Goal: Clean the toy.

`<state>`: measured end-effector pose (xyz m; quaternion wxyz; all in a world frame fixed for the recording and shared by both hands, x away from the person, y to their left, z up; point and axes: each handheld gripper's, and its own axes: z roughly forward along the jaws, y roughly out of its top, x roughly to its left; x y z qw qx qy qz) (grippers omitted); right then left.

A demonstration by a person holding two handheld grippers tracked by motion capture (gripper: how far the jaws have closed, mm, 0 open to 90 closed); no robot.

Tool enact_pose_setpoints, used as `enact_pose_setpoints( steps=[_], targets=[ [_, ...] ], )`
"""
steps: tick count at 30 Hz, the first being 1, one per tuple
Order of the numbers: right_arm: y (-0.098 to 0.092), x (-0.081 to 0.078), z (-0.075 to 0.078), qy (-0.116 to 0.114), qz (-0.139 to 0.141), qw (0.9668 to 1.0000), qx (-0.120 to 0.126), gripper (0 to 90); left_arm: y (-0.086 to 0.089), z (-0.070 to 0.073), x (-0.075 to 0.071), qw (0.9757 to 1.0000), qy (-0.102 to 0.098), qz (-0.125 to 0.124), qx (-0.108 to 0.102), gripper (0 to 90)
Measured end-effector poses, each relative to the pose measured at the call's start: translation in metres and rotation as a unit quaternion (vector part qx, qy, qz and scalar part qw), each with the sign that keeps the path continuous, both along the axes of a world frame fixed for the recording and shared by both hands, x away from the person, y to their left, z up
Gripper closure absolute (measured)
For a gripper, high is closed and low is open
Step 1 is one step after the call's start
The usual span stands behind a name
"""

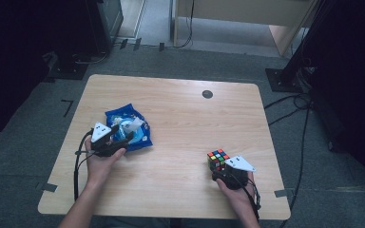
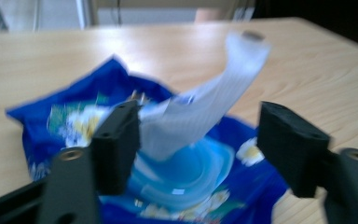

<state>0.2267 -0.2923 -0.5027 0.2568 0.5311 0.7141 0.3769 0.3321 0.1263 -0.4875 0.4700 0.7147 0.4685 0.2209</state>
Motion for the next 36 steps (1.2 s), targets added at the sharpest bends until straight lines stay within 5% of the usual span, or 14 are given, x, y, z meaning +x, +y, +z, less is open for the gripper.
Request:
enact_pose_setpoints(
  steps=[6, 11, 15, 19, 21, 23, 24, 25, 26, 31, 34, 36],
  targets=[
    [0.000, 0.000, 0.000, -0.001, 0.000, 1.0000, 0.000, 34.6, -0.011, -0.005, 0.007, 0.9992, 0.017, 0.007, 0.035, 31.9],
    [0.000, 0.000, 0.000, -0.002, 0.000, 1.0000, -0.001, 34.6, -0.026, -0.004, 0.020, 0.9943, 0.052, 0.041, 0.084, 40.6],
    [0.000, 0.000, -0.001, -0.002, 0.001, 1.0000, -0.001, 34.6, -0.037, -0.002, 0.025, 0.9902, 0.043, 0.051, 0.123, 60.0],
    [-0.001, 0.000, -0.001, -0.001, 0.002, 1.0000, 0.000, 34.6, -0.035, 0.001, 0.030, 0.9897, 0.029, 0.067, 0.123, 87.5],
    [-0.001, 0.000, -0.001, -0.002, 0.002, 1.0000, -0.001, 34.6, -0.033, 0.004, 0.030, 0.9906, 0.023, 0.068, 0.116, 89.6],
    [0.000, -0.001, -0.001, -0.001, 0.002, 1.0000, 0.000, 34.6, -0.030, 0.012, 0.030, 0.9919, 0.008, 0.071, 0.105, 89.9],
    [-0.001, 0.000, -0.001, -0.001, 0.002, 1.0000, 0.001, 34.6, -0.028, 0.020, 0.029, 0.9918, -0.017, 0.076, 0.102, 89.9],
    [-0.001, 0.000, -0.001, -0.001, 0.002, 1.0000, 0.001, 34.6, -0.028, 0.020, 0.029, 0.9918, -0.017, 0.076, 0.102, 90.0],
    [-0.001, 0.000, -0.001, -0.001, 0.002, 1.0000, 0.002, 34.6, -0.025, 0.030, 0.026, 0.9918, -0.058, 0.074, 0.086, 90.0],
    [-0.001, 0.000, -0.001, -0.004, 0.003, 1.0000, 0.001, 34.5, -0.028, 0.050, 0.016, 0.9810, -0.156, 0.062, 0.097, 89.9],
    [-0.001, 0.000, -0.001, -0.004, 0.003, 1.0000, 0.001, 34.6, -0.029, 0.054, 0.016, 0.9831, -0.156, 0.044, 0.085, 89.9],
    [-0.001, 0.000, -0.001, -0.004, 0.002, 1.0000, 0.000, 34.6, -0.028, 0.057, 0.013, 0.9872, -0.148, 0.023, 0.053, 89.8]
  ],
)
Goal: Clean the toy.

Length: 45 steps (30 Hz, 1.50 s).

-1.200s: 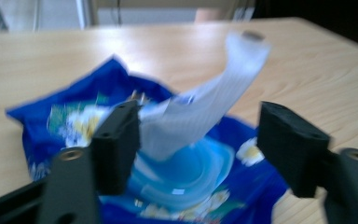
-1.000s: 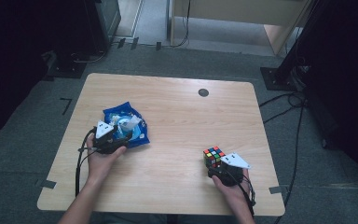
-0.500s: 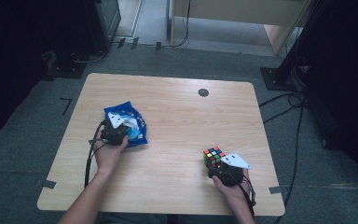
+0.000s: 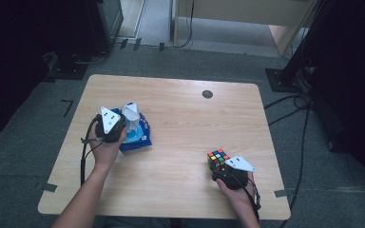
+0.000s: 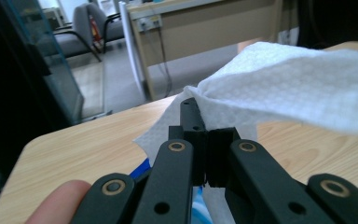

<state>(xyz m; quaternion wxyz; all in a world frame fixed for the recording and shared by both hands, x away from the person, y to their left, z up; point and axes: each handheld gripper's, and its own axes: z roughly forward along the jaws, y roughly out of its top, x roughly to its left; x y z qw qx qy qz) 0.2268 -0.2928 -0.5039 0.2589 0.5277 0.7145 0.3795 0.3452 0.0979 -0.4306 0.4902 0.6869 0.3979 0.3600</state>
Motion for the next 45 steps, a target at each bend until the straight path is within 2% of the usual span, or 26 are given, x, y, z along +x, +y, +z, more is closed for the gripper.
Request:
enact_pose_setpoints(
  steps=[2, 4, 5, 6, 9, 14, 17, 20, 21, 22, 23, 24, 26, 27, 28, 29, 30, 31, 32, 36, 38, 39, 40, 41, 44, 45],
  targets=[
    [0.000, 0.000, 0.000, 0.000, 0.000, 1.0000, -0.001, 34.6, -0.001, 0.003, -0.006, 0.9997, -0.008, -0.020, -0.014, 89.7],
    [0.001, 0.000, 0.000, -0.002, 0.000, 1.0000, -0.002, 34.6, -0.002, 0.006, -0.014, 0.9982, -0.013, -0.050, -0.030, 89.6],
    [0.001, 0.000, 0.000, -0.002, 0.000, 1.0000, -0.002, 34.6, -0.002, 0.006, -0.014, 0.9982, -0.013, -0.050, -0.030, 89.5],
    [0.001, -0.001, 0.000, -0.006, -0.002, 1.0000, -0.004, 34.6, -0.004, 0.009, -0.022, 0.9963, -0.022, -0.067, -0.049, 89.5],
    [0.002, -0.003, 0.004, -0.016, 0.003, 0.9999, 0.003, 34.6, -0.005, 0.013, -0.029, 0.9936, -0.016, -0.087, -0.071, 89.6],
    [0.009, -0.005, 0.006, -0.024, 0.020, 0.9995, 0.006, 34.6, -0.014, 0.008, -0.041, 0.9911, -0.010, -0.110, -0.074, 89.5],
    [0.014, -0.005, 0.006, -0.025, 0.029, 0.9992, 0.003, 34.6, -0.026, -0.010, -0.054, 0.9881, 0.008, -0.140, -0.062, 89.4],
    [0.017, -0.005, 0.005, -0.030, 0.036, 0.9989, 0.001, 34.6, -0.037, -0.031, -0.062, 0.9855, 0.037, -0.159, -0.045, 89.2],
    [0.017, -0.005, 0.005, -0.030, 0.036, 0.9989, 0.001, 34.6, -0.037, -0.031, -0.062, 0.9855, 0.037, -0.159, -0.045, 88.9],
    [0.018, -0.005, 0.004, -0.030, 0.038, 0.9988, -0.001, 34.6, -0.039, -0.037, -0.063, 0.9843, 0.047, -0.166, -0.036, 88.3],
    [0.018, -0.005, 0.004, -0.030, 0.038, 0.9988, -0.002, 34.6, -0.044, -0.046, -0.067, 0.9817, 0.063, -0.178, -0.025, 87.2],
    [0.018, -0.005, 0.004, -0.030, 0.038, 0.9988, -0.002, 34.6, -0.044, -0.046, -0.067, 0.9817, 0.063, -0.178, -0.025, 85.0],
    [0.018, -0.006, 0.004, -0.030, 0.038, 0.9988, -0.002, 34.6, -0.045, -0.051, -0.067, 0.9754, 0.090, -0.201, -0.018, 82.1],
    [0.017, -0.006, 0.004, -0.031, 0.037, 0.9988, -0.003, 34.6, -0.046, -0.053, -0.065, 0.9714, 0.109, -0.211, -0.017, 72.5],
    [0.017, -0.006, 0.004, -0.031, 0.037, 0.9988, -0.003, 34.6, -0.048, -0.056, -0.064, 0.9687, 0.127, -0.213, -0.011, 72.5],
    [0.017, -0.005, 0.003, -0.030, 0.036, 0.9989, -0.003, 34.6, -0.051, -0.063, -0.063, 0.9655, 0.147, -0.215, 0.008, 66.6],
    [0.017, -0.005, 0.003, -0.030, 0.036, 0.9989, -0.003, 34.6, -0.051, -0.063, -0.063, 0.9655, 0.147, -0.215, 0.008, 64.9],
    [0.018, -0.005, 0.003, -0.029, 0.037, 0.9989, -0.003, 34.6, -0.056, -0.068, -0.062, 0.9623, 0.161, -0.219, 0.018, 62.9],
    [0.018, -0.006, 0.003, -0.029, 0.038, 0.9989, -0.004, 34.6, -0.060, -0.069, -0.062, 0.9626, 0.162, -0.216, 0.023, 60.3],
    [0.020, -0.006, 0.004, -0.033, 0.040, 0.9986, -0.005, 34.6, -0.073, -0.072, -0.061, 0.9599, 0.172, -0.215, 0.049, 47.5],
    [0.021, -0.007, 0.004, -0.034, 0.045, 0.9984, -0.002, 34.6, -0.081, -0.075, -0.058, 0.9567, 0.185, -0.213, 0.071, 41.4],
    [0.021, -0.007, 0.004, -0.034, 0.047, 0.9983, -0.002, 34.6, -0.086, -0.077, -0.056, 0.9567, 0.187, -0.205, 0.090, 39.2],
    [0.021, -0.007, 0.004, -0.034, 0.047, 0.9983, -0.002, 34.6, -0.086, -0.077, -0.056, 0.9567, 0.187, -0.205, 0.090, 38.4],
    [0.023, -0.007, 0.003, -0.036, 0.051, 0.9981, -0.004, 34.6, -0.095, -0.081, -0.051, 0.9569, 0.199, -0.179, 0.113, 39.1],
    [0.026, -0.008, 0.003, -0.035, 0.055, 0.9979, -0.005, 34.6, -0.102, -0.083, -0.042, 0.9568, 0.220, -0.146, 0.123, 47.8],
    [0.026, -0.008, 0.003, -0.036, 0.056, 0.9978, -0.004, 34.6, -0.102, -0.083, -0.040, 0.9578, 0.222, -0.138, 0.120, 51.1]
  ],
)
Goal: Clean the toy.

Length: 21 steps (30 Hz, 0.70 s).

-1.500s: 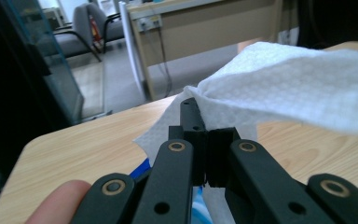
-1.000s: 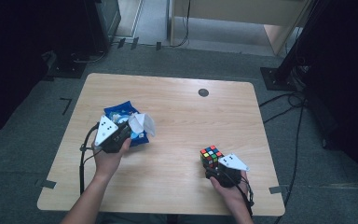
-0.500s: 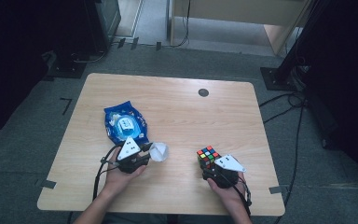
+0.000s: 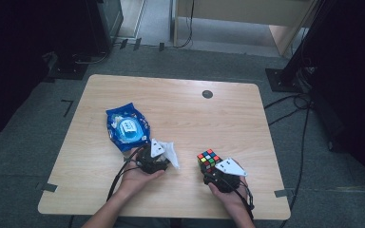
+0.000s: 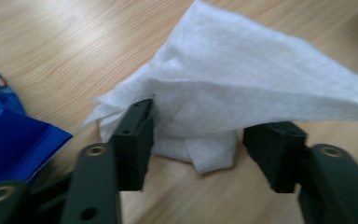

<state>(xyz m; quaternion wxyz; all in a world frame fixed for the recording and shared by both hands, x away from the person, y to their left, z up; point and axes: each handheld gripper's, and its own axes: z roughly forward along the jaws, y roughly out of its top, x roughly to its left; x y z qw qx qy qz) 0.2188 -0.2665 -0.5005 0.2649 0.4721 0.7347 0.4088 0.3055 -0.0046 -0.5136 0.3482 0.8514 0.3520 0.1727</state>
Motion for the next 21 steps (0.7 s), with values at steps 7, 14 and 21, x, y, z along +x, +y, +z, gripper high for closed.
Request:
enact_pose_setpoints(
  steps=[7, 14, 21],
  targets=[
    [0.001, -0.001, 0.001, -0.004, 0.003, 1.0000, 0.001, 34.7, 0.008, 0.001, 0.004, 0.9997, -0.008, 0.017, -0.015, 87.5],
    [0.014, -0.005, 0.010, -0.015, 0.018, 0.9997, 0.011, 34.6, 0.019, 0.039, -0.019, 0.9912, -0.062, -0.037, -0.111, 88.7],
    [0.049, -0.008, 0.024, -0.031, 0.065, 0.9974, 0.006, 34.7, 0.006, 0.077, -0.050, 0.9731, -0.071, -0.116, -0.186, 88.5]
  ],
)
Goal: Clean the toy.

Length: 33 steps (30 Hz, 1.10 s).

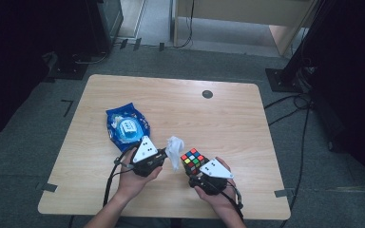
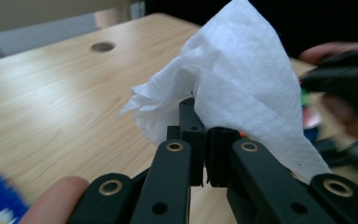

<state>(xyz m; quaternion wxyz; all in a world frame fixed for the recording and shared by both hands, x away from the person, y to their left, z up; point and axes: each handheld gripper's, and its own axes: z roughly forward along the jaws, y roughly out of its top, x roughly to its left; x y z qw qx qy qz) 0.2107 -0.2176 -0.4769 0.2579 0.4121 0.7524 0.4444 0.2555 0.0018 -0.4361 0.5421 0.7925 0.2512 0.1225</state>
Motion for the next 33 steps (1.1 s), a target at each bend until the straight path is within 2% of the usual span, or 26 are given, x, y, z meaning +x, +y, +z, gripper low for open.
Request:
enact_pose_setpoints(
  steps=[1, 2, 3, 4, 5, 6, 9, 11, 12, 13, 15, 17, 18, 19, 20, 22, 23, 25, 26, 28, 30, 33],
  targets=[
    [0.000, 0.000, 0.000, 0.000, 0.000, 1.0000, 0.000, 34.7, 0.000, 0.000, 0.000, 1.0000, 0.000, 0.000, 0.000, 88.5],
    [0.010, -0.001, 0.001, -0.005, 0.012, 0.9999, 0.002, 34.8, -0.009, 0.001, -0.010, 0.9996, -0.006, -0.026, 0.007, 88.4],
    [0.014, -0.002, 0.001, -0.012, 0.019, 0.9997, -0.003, 34.8, -0.013, 0.001, -0.014, 0.9992, -0.010, -0.036, 0.014, 88.4],
    [0.018, -0.004, 0.001, -0.018, 0.025, 0.9995, -0.007, 34.8, -0.013, 0.001, -0.014, 0.9992, -0.010, -0.036, 0.014, 88.3],
    [0.021, -0.006, 0.002, -0.023, 0.030, 0.9993, -0.010, 34.8, -0.019, -0.001, -0.019, 0.9988, -0.017, -0.038, 0.027, 88.3],
    [0.023, -0.007, 0.002, -0.025, 0.033, 0.9991, -0.011, 34.9, -0.019, -0.002, -0.019, 0.9991, -0.016, -0.031, 0.022, 88.3],
    [0.024, -0.011, 0.002, -0.035, 0.043, 0.9983, -0.016, 35.0, -0.014, -0.004, -0.012, 0.9997, 0.006, -0.023, 0.005, 88.3],
    [0.024, -0.012, 0.002, -0.041, 0.043, 0.9981, -0.018, 35.0, -0.012, -0.005, -0.011, 0.9997, 0.007, -0.023, -0.001, 88.3],
    [0.024, -0.012, 0.002, -0.044, 0.040, 0.9980, -0.022, 35.0, -0.011, -0.007, -0.011, 0.9998, -0.011, 0.000, 0.014, 88.4],
    [0.023, -0.012, 0.002, -0.045, 0.037, 0.9980, -0.022, 35.0, -0.010, -0.008, -0.011, 0.9995, -0.018, 0.010, 0.022, 88.4],
    [0.022, -0.012, 0.002, -0.046, 0.034, 0.9982, -0.021, 35.1, -0.005, -0.010, -0.008, 0.9993, -0.014, 0.022, 0.025, 88.4],
    [0.019, -0.012, 0.004, -0.048, 0.031, 0.9982, -0.020, 35.1, 0.000, -0.013, -0.003, 0.9976, -0.016, 0.052, 0.042, 88.4],
    [0.018, -0.013, 0.005, -0.050, 0.028, 0.9983, -0.012, 35.1, 0.003, -0.016, 0.000, 0.9974, -0.007, 0.058, 0.043, 88.5],
    [0.018, -0.013, 0.005, -0.050, 0.028, 0.9983, -0.012, 35.1, 0.003, -0.016, 0.000, 0.9974, -0.007, 0.058, 0.043, 88.4],
    [0.014, -0.013, 0.009, -0.056, 0.029, 0.9980, 0.000, 35.1, 0.008, -0.019, 0.003, 0.9970, -0.001, 0.065, 0.043, 88.4],
    [0.014, -0.014, 0.010, -0.057, 0.030, 0.9979, -0.001, 35.1, 0.010, -0.019, 0.002, 0.9971, -0.001, 0.064, 0.040, 88.1],
    [0.013, -0.014, 0.009, -0.059, 0.028, 0.9979, -0.006, 35.0, 0.011, -0.015, 0.000, 0.9982, -0.007, 0.055, 0.023, 87.4],
    [0.013, -0.013, 0.005, -0.052, 0.023, 0.9983, -0.009, 35.1, 0.011, -0.009, -0.004, 0.9993, -0.015, 0.034, 0.010, 84.5],
    [0.013, -0.012, 0.004, -0.050, 0.023, 0.9984, -0.011, 35.1, 0.011, -0.007, -0.005, 0.9999, -0.008, 0.015, -0.004, 83.3],
    [0.014, -0.010, 0.001, -0.045, 0.021, 0.9987, -0.011, 35.0, 0.009, -0.002, -0.007, 0.9991, 0.013, -0.029, -0.027, 82.2],
    [0.015, -0.010, 0.000, -0.044, 0.022, 0.9987, -0.011, 35.0, 0.004, 0.000, -0.013, 0.9980, 0.013, -0.051, -0.035, 82.9],
    [0.018, -0.011, 0.001, -0.051, 0.028, 0.9983, -0.010, 35.0, -0.003, -0.001, -0.016, 0.9974, 0.013, -0.065, -0.029, 83.6]
  ],
)
